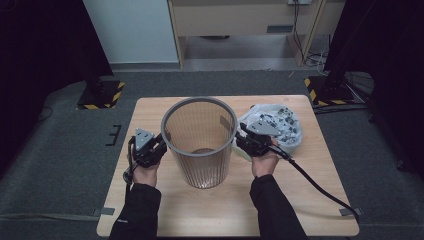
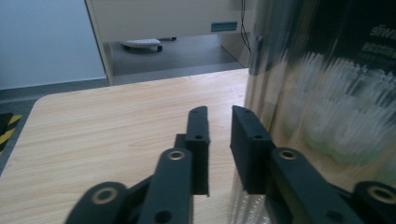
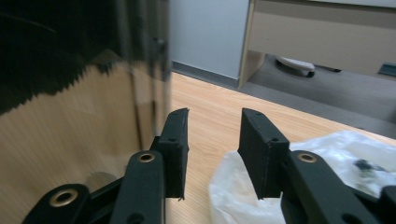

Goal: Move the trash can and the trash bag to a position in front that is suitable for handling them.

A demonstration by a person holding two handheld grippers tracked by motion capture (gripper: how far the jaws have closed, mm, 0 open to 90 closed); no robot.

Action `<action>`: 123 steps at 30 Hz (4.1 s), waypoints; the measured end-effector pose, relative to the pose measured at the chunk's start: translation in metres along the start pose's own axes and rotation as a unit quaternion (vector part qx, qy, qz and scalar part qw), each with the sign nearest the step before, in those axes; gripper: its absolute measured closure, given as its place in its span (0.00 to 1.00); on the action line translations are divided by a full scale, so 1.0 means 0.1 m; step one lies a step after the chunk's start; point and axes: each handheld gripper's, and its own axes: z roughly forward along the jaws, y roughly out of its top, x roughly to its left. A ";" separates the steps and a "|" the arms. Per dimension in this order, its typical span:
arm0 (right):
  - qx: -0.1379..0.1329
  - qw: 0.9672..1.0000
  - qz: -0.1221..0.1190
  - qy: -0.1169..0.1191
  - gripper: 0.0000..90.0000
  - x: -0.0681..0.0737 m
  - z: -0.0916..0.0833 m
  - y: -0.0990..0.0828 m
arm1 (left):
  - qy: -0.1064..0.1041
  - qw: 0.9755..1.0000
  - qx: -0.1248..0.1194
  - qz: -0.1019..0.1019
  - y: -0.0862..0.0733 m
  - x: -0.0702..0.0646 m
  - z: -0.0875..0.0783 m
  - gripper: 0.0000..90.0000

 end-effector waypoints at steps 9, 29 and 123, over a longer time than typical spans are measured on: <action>0.000 1.000 -0.001 0.009 0.93 0.07 -0.03 0.00 | 0.008 1.000 0.012 -0.012 0.02 -0.10 0.00 1.00; 0.024 0.999 -0.014 -0.016 0.90 -0.14 -0.61 -0.13 | -0.014 1.000 0.007 0.026 -0.03 -0.64 -0.04 1.00; 0.114 0.987 0.030 -0.107 0.01 -1.08 -1.37 -1.20 | -0.006 0.979 0.203 0.033 -1.03 0.03 -0.12 0.26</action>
